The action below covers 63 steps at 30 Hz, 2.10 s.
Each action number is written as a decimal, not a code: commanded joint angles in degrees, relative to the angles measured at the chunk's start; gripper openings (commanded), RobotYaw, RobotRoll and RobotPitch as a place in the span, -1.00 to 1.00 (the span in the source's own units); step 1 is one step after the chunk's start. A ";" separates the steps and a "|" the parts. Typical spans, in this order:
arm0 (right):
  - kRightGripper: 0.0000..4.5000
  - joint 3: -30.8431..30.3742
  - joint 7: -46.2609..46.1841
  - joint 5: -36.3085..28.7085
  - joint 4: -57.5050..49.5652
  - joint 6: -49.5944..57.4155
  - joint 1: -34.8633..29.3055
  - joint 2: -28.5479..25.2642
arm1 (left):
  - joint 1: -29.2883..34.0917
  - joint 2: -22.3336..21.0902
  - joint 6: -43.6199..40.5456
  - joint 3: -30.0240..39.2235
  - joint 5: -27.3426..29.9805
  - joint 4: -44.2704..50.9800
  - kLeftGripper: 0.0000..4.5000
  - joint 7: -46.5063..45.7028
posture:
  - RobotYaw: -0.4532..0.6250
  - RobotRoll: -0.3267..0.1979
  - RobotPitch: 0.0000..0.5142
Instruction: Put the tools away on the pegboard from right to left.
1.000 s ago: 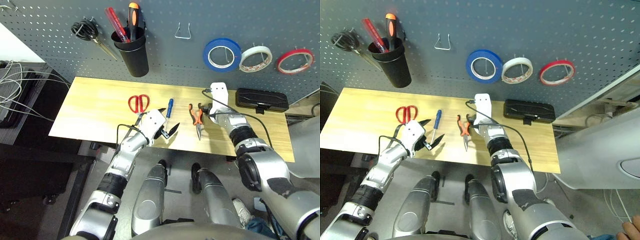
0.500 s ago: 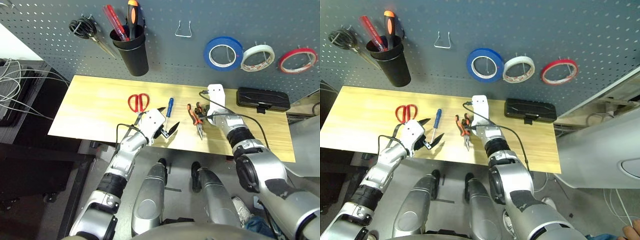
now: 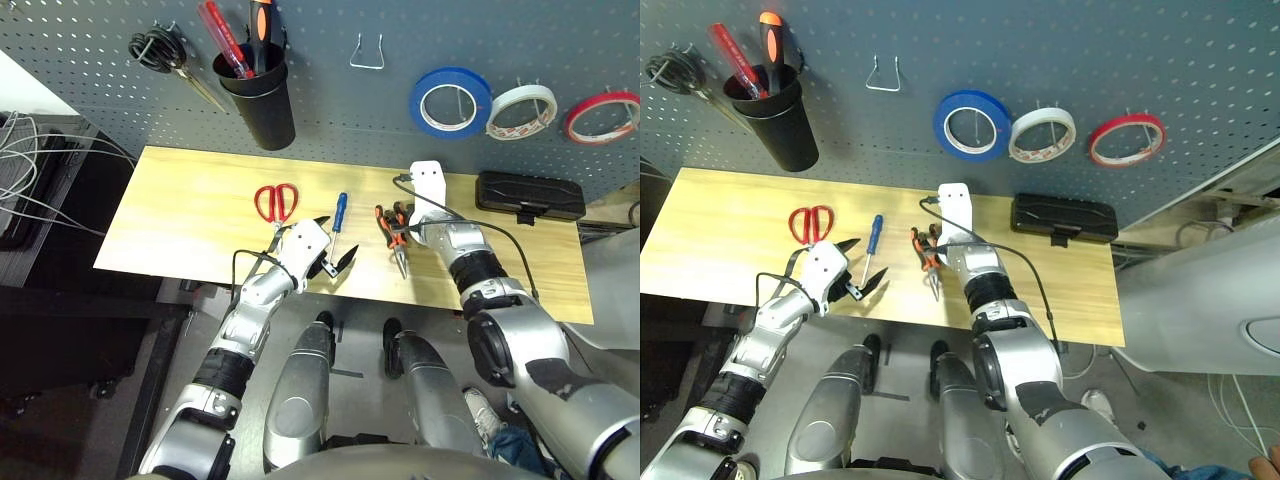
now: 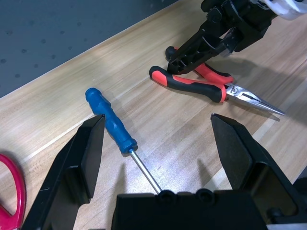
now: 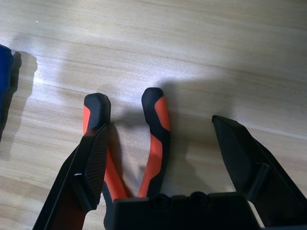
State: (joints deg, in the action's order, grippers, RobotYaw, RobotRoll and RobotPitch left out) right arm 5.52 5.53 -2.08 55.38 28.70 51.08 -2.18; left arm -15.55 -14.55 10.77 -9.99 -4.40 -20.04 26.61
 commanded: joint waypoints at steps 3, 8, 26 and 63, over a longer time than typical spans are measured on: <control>0.25 0.65 -1.42 -0.52 4.43 2.23 -0.93 0.37 | 1.53 -0.19 -0.40 -0.21 0.03 0.05 1.00 0.22 | 0.16 0.25 0.48; -0.51 0.86 -1.11 -0.57 3.48 3.67 -1.02 -1.21 | 0.52 -0.39 0.01 0.08 0.11 -1.12 1.00 0.33 | 0.15 0.25 0.41; -0.88 -4.97 10.96 -1.43 -27.35 6.18 -9.51 -5.57 | -3.83 1.48 11.78 4.98 7.03 -5.24 1.00 1.66 | 0.11 0.25 -0.02; -0.88 -1.45 12.06 -6.94 -35.00 -14.44 0.54 -2.65 | -4.97 3.32 13.23 6.10 11.92 0.33 1.00 2.53 | 0.11 0.25 -0.02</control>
State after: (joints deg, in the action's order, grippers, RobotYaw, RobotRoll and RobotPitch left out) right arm 3.71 17.00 -7.95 22.26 15.86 50.80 -5.26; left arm -21.07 -11.16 24.62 -3.88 7.95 -20.10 29.07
